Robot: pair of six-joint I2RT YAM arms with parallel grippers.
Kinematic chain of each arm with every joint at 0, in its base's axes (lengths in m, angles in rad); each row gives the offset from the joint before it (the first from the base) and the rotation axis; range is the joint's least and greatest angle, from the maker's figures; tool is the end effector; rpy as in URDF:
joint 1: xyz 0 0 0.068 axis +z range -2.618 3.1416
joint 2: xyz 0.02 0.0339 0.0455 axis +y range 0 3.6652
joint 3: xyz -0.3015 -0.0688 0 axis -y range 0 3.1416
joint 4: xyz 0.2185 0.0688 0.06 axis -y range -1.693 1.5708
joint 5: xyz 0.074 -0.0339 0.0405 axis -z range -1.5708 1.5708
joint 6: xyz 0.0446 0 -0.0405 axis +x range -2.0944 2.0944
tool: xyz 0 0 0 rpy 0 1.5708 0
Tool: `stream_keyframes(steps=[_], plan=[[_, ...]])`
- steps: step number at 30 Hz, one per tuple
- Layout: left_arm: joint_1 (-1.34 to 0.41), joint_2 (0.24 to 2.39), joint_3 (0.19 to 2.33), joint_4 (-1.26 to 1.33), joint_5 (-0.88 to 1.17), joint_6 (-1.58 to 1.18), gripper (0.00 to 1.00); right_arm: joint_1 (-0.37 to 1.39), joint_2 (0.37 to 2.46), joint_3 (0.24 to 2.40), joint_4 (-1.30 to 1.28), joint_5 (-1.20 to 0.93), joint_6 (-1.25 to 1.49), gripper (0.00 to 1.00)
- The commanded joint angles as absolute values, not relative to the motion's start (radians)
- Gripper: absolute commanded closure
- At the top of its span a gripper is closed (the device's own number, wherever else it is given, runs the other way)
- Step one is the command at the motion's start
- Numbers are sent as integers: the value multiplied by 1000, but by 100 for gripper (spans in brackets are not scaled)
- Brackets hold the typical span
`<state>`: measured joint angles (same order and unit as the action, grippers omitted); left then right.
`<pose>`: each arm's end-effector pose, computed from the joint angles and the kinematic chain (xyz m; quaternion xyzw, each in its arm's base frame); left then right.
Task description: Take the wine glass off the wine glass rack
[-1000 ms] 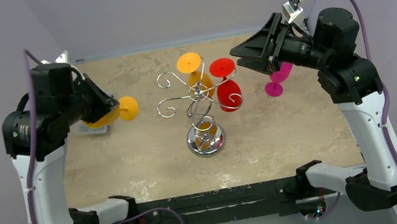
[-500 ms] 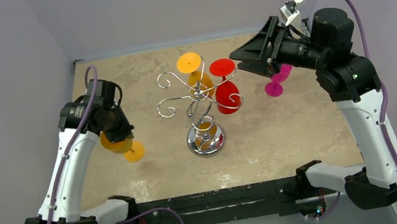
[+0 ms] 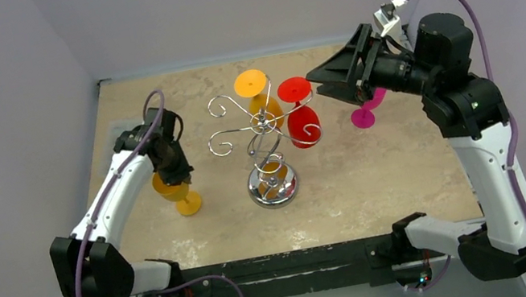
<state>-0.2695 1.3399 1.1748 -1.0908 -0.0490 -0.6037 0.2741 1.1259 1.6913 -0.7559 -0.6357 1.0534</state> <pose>0.2060 -0.0546 0.3176 -0.1680 0.9729 -0.0444 0.1523 0.1377 0.0662 0.5326 0.0942 0.7532 0.5624 0.3279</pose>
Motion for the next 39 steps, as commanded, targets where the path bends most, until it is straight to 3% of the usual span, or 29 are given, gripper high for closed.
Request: stream_keyframes(steps=[1, 7, 14, 18, 24, 39], plan=[[-263, 1340, 1152, -990, -39, -573, 100, 275, 1096, 1700, -759, -615, 1035, 37], [-262, 1330, 1141, -972, -39, -580, 96, 276, 1109, 1715, -761, -617, 1034, 37], [-262, 1322, 1146, -971, -39, -583, 71, 276, 1120, 1722, -756, -621, 1034, 37], [-262, 1306, 1155, -982, -36, -582, 50, 276, 1117, 1719, -755, -621, 1035, 37], [-262, 1262, 1245, -1057, -23, -572, 32, 276, 1107, 1702, -745, -622, 1039, 37], [-262, 1147, 1600, -1240, 42, -566, 14, 276, 1141, 1747, -764, -640, 1006, 37]])
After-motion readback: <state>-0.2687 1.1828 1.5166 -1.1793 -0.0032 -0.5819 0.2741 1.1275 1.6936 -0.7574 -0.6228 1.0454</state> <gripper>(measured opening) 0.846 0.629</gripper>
